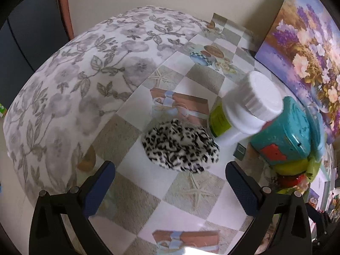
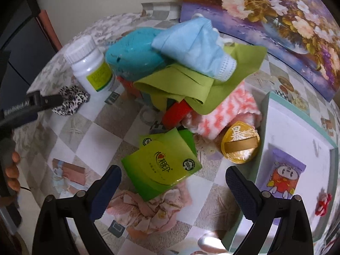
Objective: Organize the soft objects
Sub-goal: 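Grasp the leopard scrunchie with the left gripper while the right gripper grasps the green tissue pack, then carry the scrunchie and tissue pack into the tray and release both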
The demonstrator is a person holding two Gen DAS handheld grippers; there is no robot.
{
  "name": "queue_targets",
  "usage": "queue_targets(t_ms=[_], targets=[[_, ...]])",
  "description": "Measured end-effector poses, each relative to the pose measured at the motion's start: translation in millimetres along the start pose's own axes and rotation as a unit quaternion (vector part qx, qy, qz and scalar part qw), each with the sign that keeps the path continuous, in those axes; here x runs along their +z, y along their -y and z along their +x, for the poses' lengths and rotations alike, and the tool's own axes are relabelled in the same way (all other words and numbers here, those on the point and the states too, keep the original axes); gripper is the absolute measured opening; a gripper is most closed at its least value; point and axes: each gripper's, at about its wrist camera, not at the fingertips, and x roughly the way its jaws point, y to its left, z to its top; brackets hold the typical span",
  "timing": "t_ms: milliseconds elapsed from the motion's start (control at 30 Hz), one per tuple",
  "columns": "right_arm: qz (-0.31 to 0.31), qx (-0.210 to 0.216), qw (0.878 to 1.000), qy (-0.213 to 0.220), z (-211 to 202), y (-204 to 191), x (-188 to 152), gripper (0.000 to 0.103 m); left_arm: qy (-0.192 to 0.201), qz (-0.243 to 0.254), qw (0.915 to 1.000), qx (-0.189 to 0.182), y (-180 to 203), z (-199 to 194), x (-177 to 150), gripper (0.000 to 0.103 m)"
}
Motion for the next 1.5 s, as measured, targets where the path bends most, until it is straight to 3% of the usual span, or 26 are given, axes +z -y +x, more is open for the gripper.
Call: queue_targets(t_ms=[100, 367, 633, 733, 833, 900, 1067, 1167, 1500], targets=[[-0.006, -0.006, 1.0, -0.002, 4, -2, 2, 0.1, -0.008, 0.004, 0.9999, -0.013, 0, 8, 6, 0.103], [-0.013, -0.012, 1.0, -0.005, 7, -3, 4, 0.1, -0.021, 0.014, 0.9997, -0.004, 7, 27, 17, 0.103], [-0.011, -0.005, 1.0, -0.008, 9, -3, 8, 0.085, -0.018, 0.014, 0.9997, 0.012, 10, 31, 21, 0.101], [-0.009, 0.001, 1.0, -0.01, 9, -1, 9, 0.072, -0.025, 0.014, 0.9996, 0.003, 11, 32, 20, 0.083], [-0.007, 0.008, 1.0, -0.012, 7, 3, 8, 0.072, -0.04, 0.012, 0.9989, -0.02, 11, 36, 19, 0.069], [-0.006, 0.01, 1.0, -0.012, 6, 4, 8, 0.072, -0.039, 0.012, 0.999, -0.019, 10, 35, 19, 0.064], [0.003, 0.014, 1.0, -0.01, 5, 13, 7, 0.072, -0.039, 0.019, 0.9989, -0.02, 10, 29, 20, 0.043], [0.007, 0.017, 1.0, -0.007, 4, 15, 9, 0.072, -0.039, 0.02, 0.9989, -0.019, 10, 25, 20, 0.037], [0.026, 0.031, 0.999, 0.01, -17, 26, 4, 0.072, -0.059, -0.024, 0.9976, -0.029, 17, 2, 12, 0.033]])
